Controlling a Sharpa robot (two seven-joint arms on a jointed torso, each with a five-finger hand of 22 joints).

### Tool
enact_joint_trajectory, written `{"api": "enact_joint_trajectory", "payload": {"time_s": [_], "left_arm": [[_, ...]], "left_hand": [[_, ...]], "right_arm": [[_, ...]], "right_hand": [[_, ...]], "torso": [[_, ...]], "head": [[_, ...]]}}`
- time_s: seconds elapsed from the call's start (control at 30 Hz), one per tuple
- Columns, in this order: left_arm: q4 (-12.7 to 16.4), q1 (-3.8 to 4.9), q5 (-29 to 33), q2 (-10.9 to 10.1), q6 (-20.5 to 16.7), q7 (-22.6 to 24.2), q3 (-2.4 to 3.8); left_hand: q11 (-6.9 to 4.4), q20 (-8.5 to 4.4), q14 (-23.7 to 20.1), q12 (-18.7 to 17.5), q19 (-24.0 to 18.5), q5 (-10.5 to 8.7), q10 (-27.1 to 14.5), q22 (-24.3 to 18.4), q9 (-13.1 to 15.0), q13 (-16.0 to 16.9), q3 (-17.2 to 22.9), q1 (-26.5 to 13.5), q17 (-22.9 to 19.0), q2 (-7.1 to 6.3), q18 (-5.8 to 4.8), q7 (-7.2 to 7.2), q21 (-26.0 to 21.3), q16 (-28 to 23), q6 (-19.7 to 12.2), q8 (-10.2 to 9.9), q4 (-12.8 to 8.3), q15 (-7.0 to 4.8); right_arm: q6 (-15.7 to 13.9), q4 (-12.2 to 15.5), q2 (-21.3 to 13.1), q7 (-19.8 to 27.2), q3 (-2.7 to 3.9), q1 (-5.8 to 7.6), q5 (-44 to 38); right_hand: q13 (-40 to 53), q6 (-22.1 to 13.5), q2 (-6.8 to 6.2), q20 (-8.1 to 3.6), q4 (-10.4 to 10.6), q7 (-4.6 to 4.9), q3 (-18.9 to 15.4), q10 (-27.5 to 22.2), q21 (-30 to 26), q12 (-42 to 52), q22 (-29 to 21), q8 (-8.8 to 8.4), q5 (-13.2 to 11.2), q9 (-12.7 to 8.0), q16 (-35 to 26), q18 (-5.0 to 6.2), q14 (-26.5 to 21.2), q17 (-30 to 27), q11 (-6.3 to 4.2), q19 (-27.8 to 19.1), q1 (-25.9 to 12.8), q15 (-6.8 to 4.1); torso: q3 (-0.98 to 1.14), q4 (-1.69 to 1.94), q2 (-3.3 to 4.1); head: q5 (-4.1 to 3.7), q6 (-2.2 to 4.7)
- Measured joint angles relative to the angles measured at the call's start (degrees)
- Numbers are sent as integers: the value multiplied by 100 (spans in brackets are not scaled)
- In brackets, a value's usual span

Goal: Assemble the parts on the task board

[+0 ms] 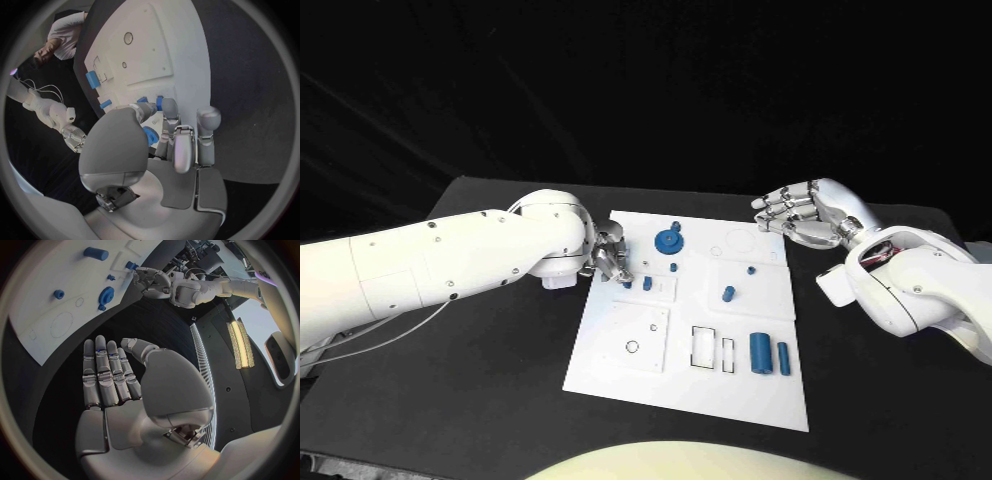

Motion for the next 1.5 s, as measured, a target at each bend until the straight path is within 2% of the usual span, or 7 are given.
{"api": "enact_joint_trajectory", "payload": {"time_s": [0.43,0.9,0.93,1.5], "left_arm": [[-10,-4,-69,25,43,-25,-1],[-2,-4,-136,21,160,-48,1],[-3,-4,-138,21,161,-52,1],[-24,-5,-17,42,109,-138,3]], "left_hand": [[13,0,0,21,0,-16,28,26,3,30,28,0,-1,-2,0,20,30,23,20,3,-28,0],[6,1,0,173,43,-33,141,116,-8,216,42,3,-2,-57,0,40,72,56,44,8,-42,0],[-1,-4,0,199,66,-33,186,135,-16,245,42,-19,-2,-79,-1,1,97,56,84,8,-42,0],[-59,-31,1,286,93,-13,326,204,-11,385,71,-135,-2,-158,-1,-50,119,80,175,50,-71,-42]], "right_arm": [[6,1,3,0,0,-1,2],[14,-2,1,0,0,-6,4],[14,-1,-2,0,0,-6,4],[14,9,-16,-2,-1,-8,7]], "right_hand": [[-6,0,0,21,16,0,16,0,0,0,-18,25,0,1,0,0,21,-10,0,21,0,20],[-5,0,0,21,16,0,16,0,0,0,-17,24,0,1,0,0,20,-10,0,21,0,20],[-5,0,0,21,16,0,16,0,0,0,-17,24,0,1,0,0,21,-10,0,21,0,20],[-5,0,23,21,16,0,16,0,-23,0,-38,23,0,1,-22,-1,20,-14,0,21,-23,20]], "torso": [[0,0,1],[1,2,-3],[1,2,-3],[0,-2,-2]], "head": [[-6,-26],[-1,-31],[0,-28],[8,-28]]}}
